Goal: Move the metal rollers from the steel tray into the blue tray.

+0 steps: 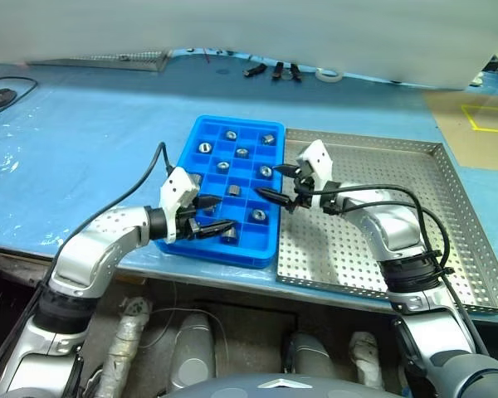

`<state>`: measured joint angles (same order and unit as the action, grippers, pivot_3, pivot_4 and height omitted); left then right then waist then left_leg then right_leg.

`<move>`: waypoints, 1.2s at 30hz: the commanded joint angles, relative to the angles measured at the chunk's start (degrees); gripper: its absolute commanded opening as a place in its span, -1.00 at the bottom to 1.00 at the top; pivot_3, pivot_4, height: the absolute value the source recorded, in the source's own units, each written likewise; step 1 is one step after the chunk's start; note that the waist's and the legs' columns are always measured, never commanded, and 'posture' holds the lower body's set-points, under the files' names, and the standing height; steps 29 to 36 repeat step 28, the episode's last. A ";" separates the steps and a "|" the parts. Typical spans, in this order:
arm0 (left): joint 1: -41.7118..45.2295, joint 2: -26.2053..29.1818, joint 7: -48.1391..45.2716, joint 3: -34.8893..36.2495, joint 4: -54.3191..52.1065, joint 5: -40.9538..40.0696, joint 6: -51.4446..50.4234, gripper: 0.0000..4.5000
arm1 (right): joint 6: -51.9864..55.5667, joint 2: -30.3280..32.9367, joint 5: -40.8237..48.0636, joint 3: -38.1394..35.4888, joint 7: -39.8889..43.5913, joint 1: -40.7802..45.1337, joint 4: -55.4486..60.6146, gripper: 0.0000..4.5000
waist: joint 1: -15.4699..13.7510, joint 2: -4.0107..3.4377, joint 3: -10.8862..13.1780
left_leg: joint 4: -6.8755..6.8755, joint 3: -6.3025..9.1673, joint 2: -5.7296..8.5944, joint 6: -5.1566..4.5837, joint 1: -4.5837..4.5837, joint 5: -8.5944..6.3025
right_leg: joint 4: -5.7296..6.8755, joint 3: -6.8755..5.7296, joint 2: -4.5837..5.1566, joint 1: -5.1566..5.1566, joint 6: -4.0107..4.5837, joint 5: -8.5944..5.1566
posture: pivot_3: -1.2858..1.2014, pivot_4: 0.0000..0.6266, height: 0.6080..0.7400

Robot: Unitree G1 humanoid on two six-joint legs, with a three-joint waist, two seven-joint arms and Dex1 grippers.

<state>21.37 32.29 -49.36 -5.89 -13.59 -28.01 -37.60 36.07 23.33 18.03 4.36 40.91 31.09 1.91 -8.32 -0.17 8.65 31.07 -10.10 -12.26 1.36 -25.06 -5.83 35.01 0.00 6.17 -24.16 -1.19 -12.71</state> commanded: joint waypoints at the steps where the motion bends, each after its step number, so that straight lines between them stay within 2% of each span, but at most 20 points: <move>1: 3.30 -0.91 -2.27 -1.55 4.42 2.28 4.47 0.64 | -1.06 0.59 0.82 -4.30 -2.88 -1.41 4.97 0.99 | 0.28 0.00 0.00 | 0.00 0.00 0.01 0.00 0.00 0.00 | 0.00 0.00 0.00 0.00 0.00 0.00 | 0.04 -0.52 1.00; 9: 11.89 -6.82 -3.79 -4.57 19.54 8.59 13.33 0.64 | 0.15 2.76 1.40 -13.03 -9.43 -9.67 12.19 0.99 | 2.12 0.01 -0.01 | 0.05 -0.02 0.08 -0.02 0.00 0.00 | -0.01 0.05 0.01 0.02 -0.02 0.01 | -0.05 -0.52 1.00; 17: 19.53 -13.85 -1.41 -3.27 35.93 13.13 22.35 0.64 | 0.32 3.11 -1.67 -19.82 -19.13 -18.07 15.46 0.99 | 3.90 0.01 -0.01 | 0.12 -0.04 0.09 -0.09 0.00 -0.03 | -0.02 0.08 0.02 0.03 -0.02 0.01 | -0.09 -0.52 1.00; 19: 19.75 -14.43 -2.60 -3.45 37.12 13.22 23.05 0.64 | 0.76 2.73 -0.21 -21.28 -19.61 -19.01 16.12 0.99 | 4.39 0.01 -0.01 | 0.12 -0.04 0.10 -0.11 -0.01 -0.05 | -0.03 0.08 0.02 0.02 -0.02 0.01 | -0.10 -0.52 1.00; 25: 18.93 -14.61 -5.95 -3.66 37.03 13.14 23.38 0.64 | 1.14 2.89 1.81 -18.99 -17.27 -22.56 19.04 0.99 | 4.48 0.01 -0.01 | 0.11 -0.06 0.05 -0.36 -0.01 -0.20 | -0.09 0.08 0.02 0.03 -0.01 0.01 | -0.09 -0.52 1.00; 36: 18.47 -14.30 -6.21 -3.34 36.58 13.30 23.09 0.64 | 1.16 2.35 3.07 -18.75 -16.98 -22.96 19.68 0.99 | 4.44 0.01 -0.01 | 0.13 -0.07 0.09 -0.38 0.00 -0.21 | -0.10 0.08 0.04 0.05 -0.01 0.01 | -0.08 -0.52 1.00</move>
